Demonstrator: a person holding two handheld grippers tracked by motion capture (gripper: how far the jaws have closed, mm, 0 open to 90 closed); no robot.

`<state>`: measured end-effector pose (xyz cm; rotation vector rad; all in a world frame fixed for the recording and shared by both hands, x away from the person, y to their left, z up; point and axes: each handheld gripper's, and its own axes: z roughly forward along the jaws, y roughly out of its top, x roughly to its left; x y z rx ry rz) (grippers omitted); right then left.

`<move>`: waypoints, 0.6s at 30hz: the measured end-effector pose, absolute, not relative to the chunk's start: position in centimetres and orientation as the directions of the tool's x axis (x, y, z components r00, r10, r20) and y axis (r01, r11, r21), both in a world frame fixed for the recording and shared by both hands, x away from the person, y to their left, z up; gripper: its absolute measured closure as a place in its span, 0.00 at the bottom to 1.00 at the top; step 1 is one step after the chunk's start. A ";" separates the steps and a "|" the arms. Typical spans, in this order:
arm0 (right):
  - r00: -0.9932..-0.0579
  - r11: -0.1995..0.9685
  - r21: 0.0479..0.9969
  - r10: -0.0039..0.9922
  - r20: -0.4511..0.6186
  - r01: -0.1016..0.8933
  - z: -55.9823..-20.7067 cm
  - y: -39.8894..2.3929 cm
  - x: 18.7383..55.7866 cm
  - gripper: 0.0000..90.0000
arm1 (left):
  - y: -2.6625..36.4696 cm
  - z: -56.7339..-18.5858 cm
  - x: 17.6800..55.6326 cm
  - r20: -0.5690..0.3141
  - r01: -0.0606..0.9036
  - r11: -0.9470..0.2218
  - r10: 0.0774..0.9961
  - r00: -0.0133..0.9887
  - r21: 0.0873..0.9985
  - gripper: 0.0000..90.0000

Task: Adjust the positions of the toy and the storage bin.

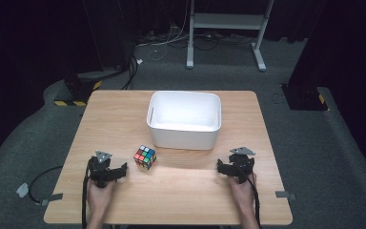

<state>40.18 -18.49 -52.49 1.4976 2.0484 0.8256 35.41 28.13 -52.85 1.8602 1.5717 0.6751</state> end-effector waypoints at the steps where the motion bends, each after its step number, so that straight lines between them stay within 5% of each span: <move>1: -0.295 0.224 0.705 0.955 -0.022 0.673 -52.5 -18.5 40.2 0.14 | 28.1 -52.8 35.4 -0.001 0.678 -0.114 0.986 0.167 0.726 0.14; 18: -0.297 0.225 0.709 0.955 -0.022 0.669 -52.5 -18.4 40.1 0.16 | 28.5 -52.6 35.4 -0.020 0.687 -0.118 0.982 0.190 0.717 0.14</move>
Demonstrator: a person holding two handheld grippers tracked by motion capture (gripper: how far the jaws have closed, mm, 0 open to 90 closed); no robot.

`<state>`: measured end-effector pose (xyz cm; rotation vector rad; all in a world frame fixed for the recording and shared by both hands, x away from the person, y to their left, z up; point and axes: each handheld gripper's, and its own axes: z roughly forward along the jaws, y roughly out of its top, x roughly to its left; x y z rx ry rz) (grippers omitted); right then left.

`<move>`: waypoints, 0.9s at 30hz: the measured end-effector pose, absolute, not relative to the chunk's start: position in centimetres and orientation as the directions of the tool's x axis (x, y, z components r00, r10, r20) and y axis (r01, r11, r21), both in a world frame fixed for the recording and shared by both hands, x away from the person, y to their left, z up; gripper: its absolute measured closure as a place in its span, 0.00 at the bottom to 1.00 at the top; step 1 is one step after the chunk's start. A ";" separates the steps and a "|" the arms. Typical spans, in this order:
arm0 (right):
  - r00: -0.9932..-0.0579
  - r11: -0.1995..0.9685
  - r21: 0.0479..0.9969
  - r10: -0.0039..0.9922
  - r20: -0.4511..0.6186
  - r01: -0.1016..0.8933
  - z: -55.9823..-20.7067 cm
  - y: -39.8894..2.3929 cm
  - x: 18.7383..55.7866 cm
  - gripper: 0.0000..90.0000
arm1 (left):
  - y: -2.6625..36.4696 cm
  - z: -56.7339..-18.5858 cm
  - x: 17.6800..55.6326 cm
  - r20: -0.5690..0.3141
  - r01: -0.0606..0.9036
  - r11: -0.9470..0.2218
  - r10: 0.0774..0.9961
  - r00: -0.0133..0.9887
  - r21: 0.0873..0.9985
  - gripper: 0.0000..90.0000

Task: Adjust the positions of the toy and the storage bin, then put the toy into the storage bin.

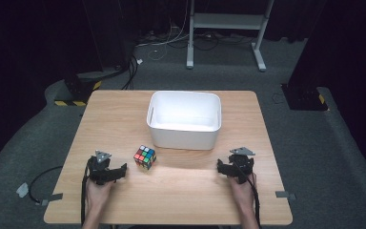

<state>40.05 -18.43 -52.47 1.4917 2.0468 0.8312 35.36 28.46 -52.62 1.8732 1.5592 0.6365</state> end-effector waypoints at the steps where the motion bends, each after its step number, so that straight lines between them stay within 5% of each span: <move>1: -0.297 0.225 0.709 0.954 -0.022 0.669 -52.5 -18.4 40.1 0.16 | 28.5 -52.5 35.3 -0.027 0.687 -0.113 0.982 0.189 0.718 0.14; 27: -0.298 0.224 0.710 0.954 -0.020 0.668 -52.5 -18.4 40.0 0.17 | 27.4 -51.2 33.1 -0.033 0.675 -0.130 0.974 0.223 0.726 0.12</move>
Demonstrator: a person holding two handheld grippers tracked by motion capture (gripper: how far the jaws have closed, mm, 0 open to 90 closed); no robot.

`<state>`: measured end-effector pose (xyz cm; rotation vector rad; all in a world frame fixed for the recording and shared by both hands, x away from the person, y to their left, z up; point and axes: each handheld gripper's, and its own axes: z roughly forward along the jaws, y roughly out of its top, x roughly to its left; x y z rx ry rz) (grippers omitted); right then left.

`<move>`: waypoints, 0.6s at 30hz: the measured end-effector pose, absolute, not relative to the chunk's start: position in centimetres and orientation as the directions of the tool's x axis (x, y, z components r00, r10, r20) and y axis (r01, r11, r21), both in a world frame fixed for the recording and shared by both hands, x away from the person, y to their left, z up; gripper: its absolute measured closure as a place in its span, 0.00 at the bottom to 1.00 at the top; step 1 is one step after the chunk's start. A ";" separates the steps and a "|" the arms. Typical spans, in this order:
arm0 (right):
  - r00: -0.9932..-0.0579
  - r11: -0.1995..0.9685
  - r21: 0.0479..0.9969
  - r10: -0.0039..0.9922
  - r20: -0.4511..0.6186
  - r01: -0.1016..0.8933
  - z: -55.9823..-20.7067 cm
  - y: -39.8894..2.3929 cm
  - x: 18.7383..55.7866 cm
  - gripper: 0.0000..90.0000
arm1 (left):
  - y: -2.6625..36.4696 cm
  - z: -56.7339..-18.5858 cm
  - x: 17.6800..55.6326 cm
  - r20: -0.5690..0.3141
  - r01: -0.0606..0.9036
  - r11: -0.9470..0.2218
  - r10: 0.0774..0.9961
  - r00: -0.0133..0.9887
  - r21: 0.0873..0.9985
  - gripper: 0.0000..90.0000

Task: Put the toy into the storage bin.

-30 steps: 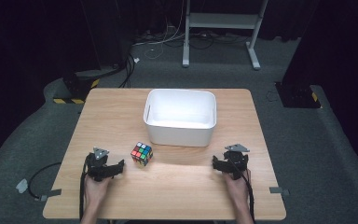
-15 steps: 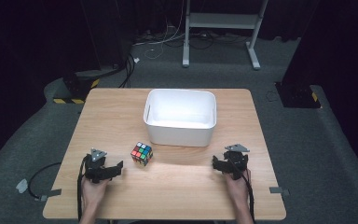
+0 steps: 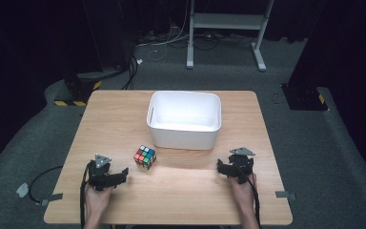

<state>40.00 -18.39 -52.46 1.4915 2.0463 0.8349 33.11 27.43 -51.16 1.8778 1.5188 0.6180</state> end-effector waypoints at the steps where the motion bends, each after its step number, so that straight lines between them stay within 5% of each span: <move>1: -0.298 0.223 0.710 0.954 -0.020 0.668 -52.5 -18.4 40.0 0.17 | 27.3 -51.2 33.0 -0.038 0.676 -0.126 0.974 0.222 0.726 0.12; 18: -0.307 0.230 0.711 0.952 -0.021 0.665 -52.5 -18.3 39.9 0.17 | 24.9 -50.1 32.6 -0.046 0.666 -0.186 0.948 0.315 0.723 0.12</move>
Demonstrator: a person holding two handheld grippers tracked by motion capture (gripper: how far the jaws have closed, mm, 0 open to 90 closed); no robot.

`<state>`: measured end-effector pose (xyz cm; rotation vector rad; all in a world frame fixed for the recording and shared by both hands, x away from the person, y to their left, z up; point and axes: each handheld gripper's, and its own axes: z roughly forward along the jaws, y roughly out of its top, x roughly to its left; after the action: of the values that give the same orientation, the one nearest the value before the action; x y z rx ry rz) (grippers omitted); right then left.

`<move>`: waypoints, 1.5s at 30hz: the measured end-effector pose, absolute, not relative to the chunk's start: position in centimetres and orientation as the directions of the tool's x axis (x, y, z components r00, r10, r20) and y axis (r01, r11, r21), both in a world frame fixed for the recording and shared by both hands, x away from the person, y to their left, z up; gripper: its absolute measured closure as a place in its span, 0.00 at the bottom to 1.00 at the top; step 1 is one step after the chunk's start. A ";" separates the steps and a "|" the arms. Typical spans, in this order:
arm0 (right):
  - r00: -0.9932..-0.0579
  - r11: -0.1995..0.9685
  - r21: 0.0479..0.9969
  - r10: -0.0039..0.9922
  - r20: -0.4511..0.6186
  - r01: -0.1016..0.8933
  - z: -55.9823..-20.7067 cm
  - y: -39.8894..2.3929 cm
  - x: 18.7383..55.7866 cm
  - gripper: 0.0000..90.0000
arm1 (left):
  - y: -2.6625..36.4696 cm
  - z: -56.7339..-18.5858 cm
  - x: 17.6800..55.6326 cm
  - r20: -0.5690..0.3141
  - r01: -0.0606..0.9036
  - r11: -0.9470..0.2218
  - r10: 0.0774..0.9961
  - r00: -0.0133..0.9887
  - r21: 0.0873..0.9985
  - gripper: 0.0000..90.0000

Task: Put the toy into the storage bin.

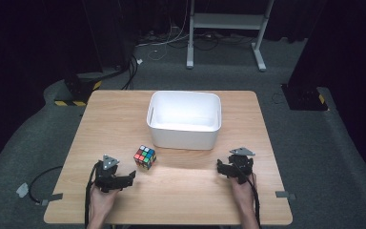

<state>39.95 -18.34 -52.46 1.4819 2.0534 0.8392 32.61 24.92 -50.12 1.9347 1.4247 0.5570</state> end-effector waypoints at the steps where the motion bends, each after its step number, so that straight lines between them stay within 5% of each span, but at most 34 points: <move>1: -0.307 0.230 0.711 0.952 -0.020 0.665 -52.5 -18.3 39.9 0.17 | 24.7 -50.1 32.6 -0.056 0.665 -0.181 0.946 0.318 0.725 0.11; 26: -0.323 0.242 0.711 0.946 -0.022 0.660 -52.5 -18.3 39.9 0.17 | 22.0 -49.4 33.8 -0.057 0.666 -0.240 0.918 0.392 0.707 0.01; 45: -0.323 0.240 0.710 0.946 -0.019 0.662 -52.5 -18.2 39.9 0.17 | 20.5 -48.5 36.8 -0.068 0.655 -0.245 0.908 0.413 0.715 0.03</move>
<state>39.88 -18.25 -52.46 1.4684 2.0696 0.8462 36.81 20.46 -48.51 1.9932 1.3237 0.4784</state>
